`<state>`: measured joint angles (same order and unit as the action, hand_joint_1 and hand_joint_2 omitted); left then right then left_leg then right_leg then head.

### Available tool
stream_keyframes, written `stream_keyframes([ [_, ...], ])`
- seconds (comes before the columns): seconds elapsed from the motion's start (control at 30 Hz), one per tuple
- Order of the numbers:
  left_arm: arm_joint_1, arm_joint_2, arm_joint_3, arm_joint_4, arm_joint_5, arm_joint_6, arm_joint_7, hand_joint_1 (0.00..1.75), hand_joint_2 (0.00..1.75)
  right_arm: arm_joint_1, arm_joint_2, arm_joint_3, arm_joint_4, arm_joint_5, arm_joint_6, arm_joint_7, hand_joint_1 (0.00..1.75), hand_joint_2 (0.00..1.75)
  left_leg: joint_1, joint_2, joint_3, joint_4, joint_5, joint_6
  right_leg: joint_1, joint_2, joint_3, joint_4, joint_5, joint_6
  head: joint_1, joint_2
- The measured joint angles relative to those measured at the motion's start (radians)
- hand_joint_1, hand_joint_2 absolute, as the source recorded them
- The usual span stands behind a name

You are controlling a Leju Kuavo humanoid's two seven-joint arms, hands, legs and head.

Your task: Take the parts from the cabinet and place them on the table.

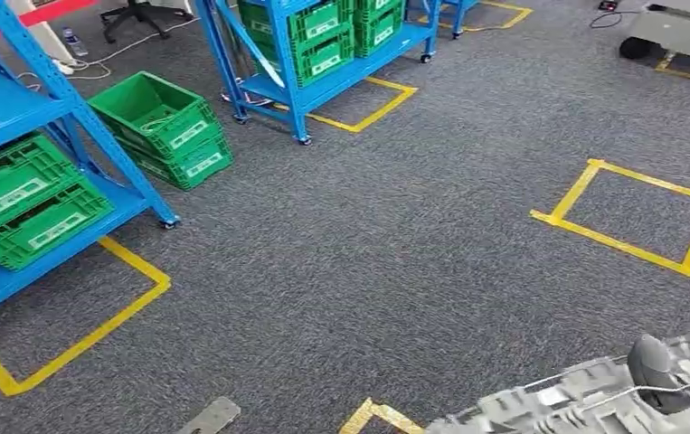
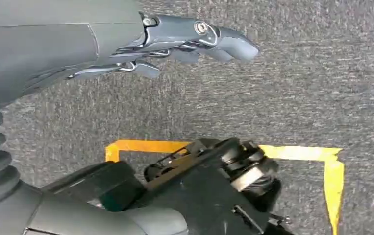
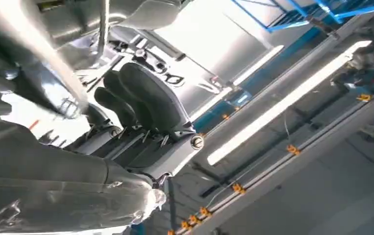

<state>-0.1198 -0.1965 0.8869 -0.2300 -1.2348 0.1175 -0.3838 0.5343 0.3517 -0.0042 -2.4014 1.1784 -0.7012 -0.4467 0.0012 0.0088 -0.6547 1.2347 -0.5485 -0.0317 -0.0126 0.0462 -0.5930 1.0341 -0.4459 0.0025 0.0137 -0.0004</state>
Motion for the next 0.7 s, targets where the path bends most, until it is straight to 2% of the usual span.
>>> stream_keyframes([
  [0.03, -0.001, 0.000, 0.000, 0.000, 0.000, 0.000, 0.000, 0.00, 1.75, 0.000, 0.000, 0.000, 0.000, 0.000, 0.000, 0.000, 1.75, 1.75, 0.002, -0.005, 0.042, -0.087, 0.048, 0.002, -0.001, 0.009, 0.001, 0.000, 0.002, 0.003, 0.000, 0.000],
  [0.07, -0.002, 0.000, 0.000, 0.000, 0.000, 0.000, 0.000, 0.00, 1.75, 0.000, 0.000, -0.001, 0.000, 0.001, 0.000, 0.000, 1.75, 1.75, 0.005, -0.025, 0.089, -0.181, 0.088, 0.003, -0.003, 0.019, 0.001, 0.000, 0.003, 0.006, 0.000, 0.000],
  [0.1, -0.002, 0.000, 0.000, 0.000, 0.000, 0.000, 0.000, 0.00, 1.75, -0.001, 0.000, 0.000, 0.000, 0.000, 0.000, -0.001, 1.75, 1.75, 0.009, -0.067, 0.111, -0.230, 0.087, 0.002, 0.002, 0.024, -0.002, 0.003, 0.004, 0.012, -0.002, 0.000],
  [0.17, -0.002, 0.000, 0.000, 0.000, 0.000, 0.000, 0.000, 0.00, 1.75, -0.003, 0.000, -0.001, -0.001, 0.000, 0.000, 0.000, 1.75, 1.75, 0.006, -0.063, 0.111, -0.243, 0.083, 0.007, -0.001, 0.039, -0.012, 0.000, 0.010, 0.026, -0.002, 0.000],
  [0.23, -0.002, -0.001, -0.002, 0.000, 0.000, 0.000, 0.000, 0.00, 1.75, -0.002, 0.000, -0.001, -0.001, 0.000, 0.000, 0.000, 1.75, 1.75, 0.003, -0.051, 0.112, -0.247, 0.089, 0.021, -0.006, 0.053, -0.015, -0.010, 0.018, 0.042, -0.002, 0.000],
  [0.27, -0.004, -0.002, -0.003, 0.000, 0.000, 0.001, 0.000, 0.00, 1.75, -0.001, 0.000, -0.002, -0.002, 0.001, 0.000, 0.000, 1.75, 1.75, 0.008, -0.036, 0.114, -0.255, 0.096, 0.032, -0.007, 0.041, -0.022, -0.001, 0.013, 0.044, -0.001, 0.000],
  [0.3, -0.005, -0.002, -0.003, 0.000, 0.000, 0.001, 0.000, 0.00, 1.75, -0.002, 0.000, -0.002, -0.004, 0.003, 0.000, 0.000, 1.75, 1.75, 0.006, -0.032, 0.114, -0.255, 0.095, 0.037, -0.002, 0.004, -0.035, 0.031, -0.010, 0.045, 0.003, 0.000],
  [0.33, -0.005, -0.002, -0.003, 0.000, 0.000, 0.001, 0.000, 0.00, 1.75, -0.006, 0.000, -0.002, -0.004, 0.004, 0.000, 0.000, 1.75, 1.75, 0.005, -0.023, 0.114, -0.255, 0.094, 0.042, -0.001, -0.018, -0.065, 0.094, -0.049, 0.047, 0.006, 0.000],
  [0.37, -0.002, -0.002, -0.003, 0.000, 0.000, 0.001, 0.000, 0.00, 1.75, -0.006, 0.000, -0.002, -0.003, 0.005, 0.000, 0.000, 1.75, 1.75, 0.002, -0.012, 0.114, -0.255, 0.094, 0.043, -0.001, -0.030, -0.106, 0.186, -0.093, 0.049, 0.005, 0.000],
  [0.4, 0.000, -0.002, -0.003, 0.000, 0.000, 0.001, 0.000, 0.00, 1.75, -0.006, 0.000, -0.002, -0.004, 0.005, 0.000, 0.001, 1.75, 1.75, 0.000, -0.002, 0.114, -0.254, 0.093, 0.044, -0.001, -0.035, -0.141, 0.260, -0.125, 0.050, 0.005, 0.000],
  [0.43, 0.001, -0.002, -0.003, 0.000, 0.000, 0.001, 0.000, 0.00, 1.75, -0.006, 0.000, -0.002, -0.003, 0.005, 0.000, 0.002, 1.75, 1.75, -0.002, 0.008, 0.114, -0.254, 0.093, 0.045, -0.001, -0.038, -0.163, 0.311, -0.138, 0.050, 0.005, 0.000],
  [0.47, 0.000, -0.002, -0.004, 0.000, 0.000, 0.001, 0.000, 0.00, 1.75, -0.006, 0.000, -0.002, -0.003, 0.005, 0.000, 0.003, 1.75, 1.75, -0.003, 0.017, 0.115, -0.254, 0.093, 0.044, -0.001, -0.039, -0.158, 0.306, -0.124, 0.050, 0.005, 0.000],
  [0.5, -0.001, -0.002, -0.004, 0.000, 0.001, 0.002, 0.000, 0.00, 1.75, -0.006, 0.000, -0.002, -0.003, 0.005, 0.000, 0.003, 1.75, 1.75, -0.003, 0.025, 0.116, -0.254, 0.092, 0.045, -0.001, -0.039, -0.128, 0.253, -0.091, 0.048, 0.005, 0.000],
  [0.53, -0.002, -0.002, -0.004, 0.000, 0.001, 0.002, 0.000, 0.00, 1.75, -0.006, 0.000, -0.002, -0.003, 0.005, 0.000, 0.003, 1.75, 1.75, -0.003, 0.032, 0.119, -0.254, 0.091, 0.043, 0.000, -0.045, -0.077, 0.163, -0.049, 0.045, 0.005, 0.000],
  [0.57, -0.002, -0.003, -0.004, 0.000, 0.002, 0.002, 0.000, 0.00, 1.75, -0.006, 0.000, -0.002, -0.003, 0.005, 0.000, 0.003, 1.75, 1.75, -0.003, 0.038, 0.123, -0.254, 0.088, 0.041, 0.000, -0.060, -0.022, 0.069, -0.013, 0.043, 0.005, 0.000],
  [0.6, -0.001, -0.002, -0.004, 0.000, 0.002, 0.003, 0.000, 0.00, 1.75, -0.009, 0.000, -0.002, -0.003, 0.005, 0.000, 0.003, 1.75, 1.75, -0.006, 0.044, 0.127, -0.253, 0.085, 0.036, 0.004, -0.106, 0.011, 0.005, -0.020, 0.043, 0.005, 0.000],
  [0.63, -0.002, -0.001, -0.004, 0.000, 0.003, 0.004, 0.000, 0.00, 1.75, -0.010, 0.000, -0.002, -0.003, 0.005, 0.000, 0.003, 1.75, 1.75, -0.015, 0.046, 0.125, -0.245, 0.080, 0.030, 0.004, -0.102, 0.023, -0.002, -0.016, 0.033, 0.003, 0.000],
  [0.67, -0.002, -0.001, -0.004, 0.000, 0.003, 0.004, -0.002, 0.00, 1.75, -0.009, 0.000, -0.002, -0.005, 0.005, 0.000, 0.003, 1.75, 1.75, -0.015, 0.051, 0.125, -0.247, 0.083, 0.026, 0.006, -0.089, 0.017, 0.002, -0.016, 0.030, 0.001, 0.000],
  [0.7, -0.001, -0.001, -0.004, 0.000, 0.003, 0.004, -0.003, 0.00, 1.75, -0.009, 0.000, -0.002, -0.005, 0.005, 0.000, 0.005, 1.75, 1.75, -0.014, 0.057, 0.125, -0.248, 0.085, 0.023, 0.008, -0.085, 0.013, 0.004, -0.015, 0.026, 0.003, 0.000],
])
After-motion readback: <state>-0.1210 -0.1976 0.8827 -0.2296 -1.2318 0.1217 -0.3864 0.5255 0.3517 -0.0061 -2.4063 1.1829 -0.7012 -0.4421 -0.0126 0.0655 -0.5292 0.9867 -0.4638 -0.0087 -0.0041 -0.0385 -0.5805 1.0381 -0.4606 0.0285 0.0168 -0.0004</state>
